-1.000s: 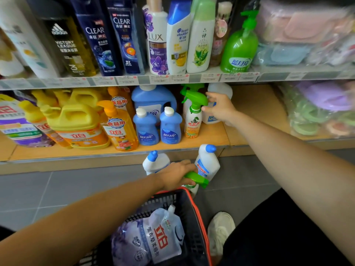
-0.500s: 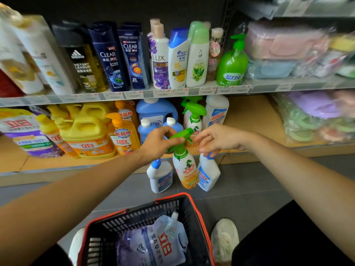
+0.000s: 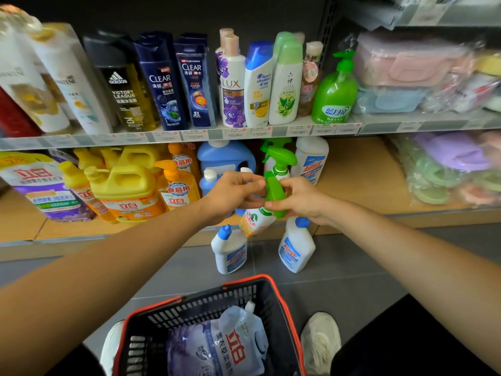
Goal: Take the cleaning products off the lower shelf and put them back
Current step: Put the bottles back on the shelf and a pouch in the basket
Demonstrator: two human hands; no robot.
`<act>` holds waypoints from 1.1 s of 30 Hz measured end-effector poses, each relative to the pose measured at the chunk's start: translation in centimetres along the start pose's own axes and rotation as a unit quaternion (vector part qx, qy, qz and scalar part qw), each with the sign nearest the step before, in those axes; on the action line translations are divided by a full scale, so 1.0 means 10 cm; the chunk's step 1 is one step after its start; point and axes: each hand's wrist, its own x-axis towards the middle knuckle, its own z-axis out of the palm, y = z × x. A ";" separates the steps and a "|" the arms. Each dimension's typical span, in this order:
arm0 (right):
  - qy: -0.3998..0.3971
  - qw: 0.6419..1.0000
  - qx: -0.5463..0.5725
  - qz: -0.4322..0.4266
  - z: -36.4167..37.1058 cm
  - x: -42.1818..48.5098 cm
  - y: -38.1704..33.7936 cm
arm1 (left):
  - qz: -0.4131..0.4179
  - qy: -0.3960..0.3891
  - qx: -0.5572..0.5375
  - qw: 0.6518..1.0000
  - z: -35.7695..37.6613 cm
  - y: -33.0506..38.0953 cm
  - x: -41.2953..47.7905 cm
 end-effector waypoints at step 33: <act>0.151 0.871 -0.444 -0.144 -0.52 0.86 0.10 | -0.046 -0.047 0.676 0.734 -0.61 -1.18 0.22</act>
